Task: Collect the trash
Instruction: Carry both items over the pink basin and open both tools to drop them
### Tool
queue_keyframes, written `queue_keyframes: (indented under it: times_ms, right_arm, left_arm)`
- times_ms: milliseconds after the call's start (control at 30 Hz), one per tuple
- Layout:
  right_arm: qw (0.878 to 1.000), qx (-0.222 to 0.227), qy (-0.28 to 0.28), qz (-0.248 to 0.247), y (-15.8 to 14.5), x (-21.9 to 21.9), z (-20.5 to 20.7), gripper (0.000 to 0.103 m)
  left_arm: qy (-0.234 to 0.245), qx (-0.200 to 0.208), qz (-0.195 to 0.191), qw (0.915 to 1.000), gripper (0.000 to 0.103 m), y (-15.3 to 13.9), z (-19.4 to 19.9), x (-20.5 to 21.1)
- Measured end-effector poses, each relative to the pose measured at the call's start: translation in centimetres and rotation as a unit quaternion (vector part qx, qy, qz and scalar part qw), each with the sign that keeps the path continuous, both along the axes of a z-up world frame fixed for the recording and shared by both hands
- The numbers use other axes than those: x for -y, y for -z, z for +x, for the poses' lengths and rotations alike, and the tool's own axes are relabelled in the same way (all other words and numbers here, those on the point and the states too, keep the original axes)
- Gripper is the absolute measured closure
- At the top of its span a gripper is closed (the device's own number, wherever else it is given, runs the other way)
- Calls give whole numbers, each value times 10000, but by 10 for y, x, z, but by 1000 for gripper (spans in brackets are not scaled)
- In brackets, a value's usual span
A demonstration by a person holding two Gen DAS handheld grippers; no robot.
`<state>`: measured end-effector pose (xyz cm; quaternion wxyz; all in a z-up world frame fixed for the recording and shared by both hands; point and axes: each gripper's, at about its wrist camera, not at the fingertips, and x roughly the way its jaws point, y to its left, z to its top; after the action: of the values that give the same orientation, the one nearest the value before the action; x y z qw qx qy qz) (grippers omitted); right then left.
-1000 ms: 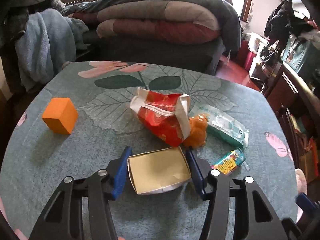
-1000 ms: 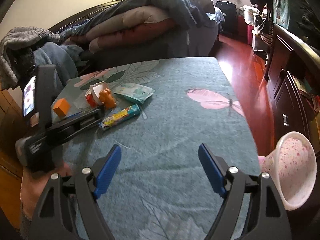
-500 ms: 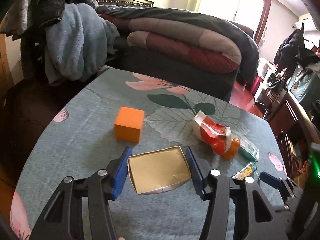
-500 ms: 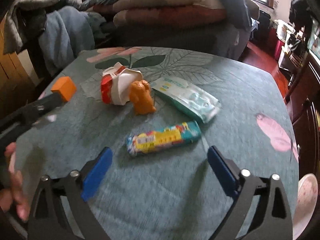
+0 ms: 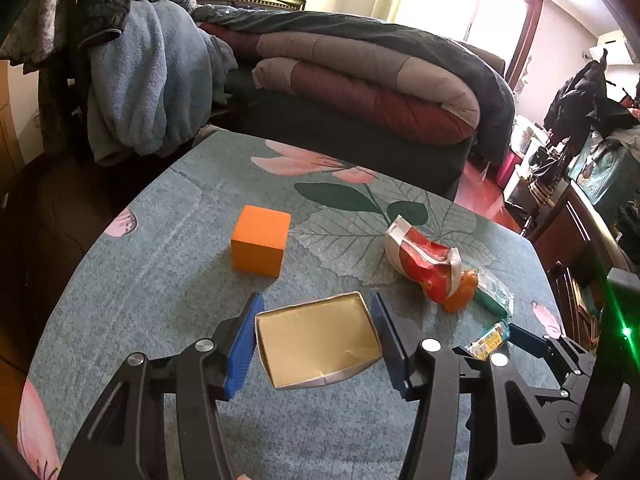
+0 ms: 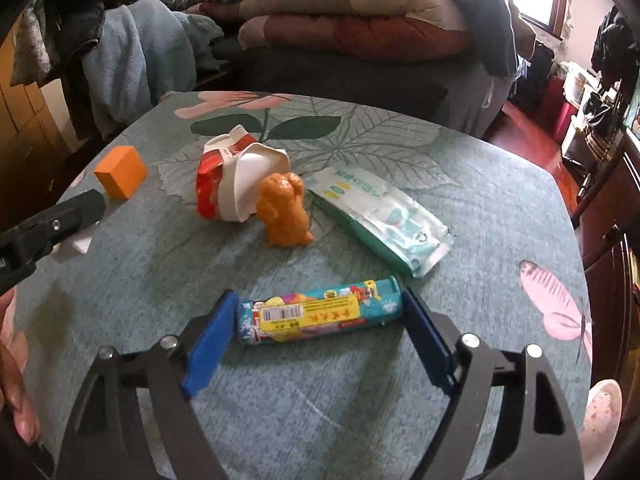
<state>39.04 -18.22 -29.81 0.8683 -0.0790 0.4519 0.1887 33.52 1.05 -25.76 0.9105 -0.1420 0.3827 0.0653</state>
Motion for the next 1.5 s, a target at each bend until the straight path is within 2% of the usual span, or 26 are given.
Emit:
queue_keyframes:
  times_ms: [400,800,1167,1500]
  right_arm:
    - [9992,49,333,217,-23,41,-50,21]
    - [9944,241,913,464,-46,123,-108,21]
    - [9853,463,1492,688,-61,200,-148,21]
    - [9698,533,2266,730,-57,281,-171,21]
  left_arm:
    - [238,132,170,9995,47,-20,-20,29]
    - [963,468,340,9937,47,-56,-39,107]
    - [1800,706,362,9805,47,-77,-46,191]
    - [2696,774,420,9590,47,-81,-40,283]
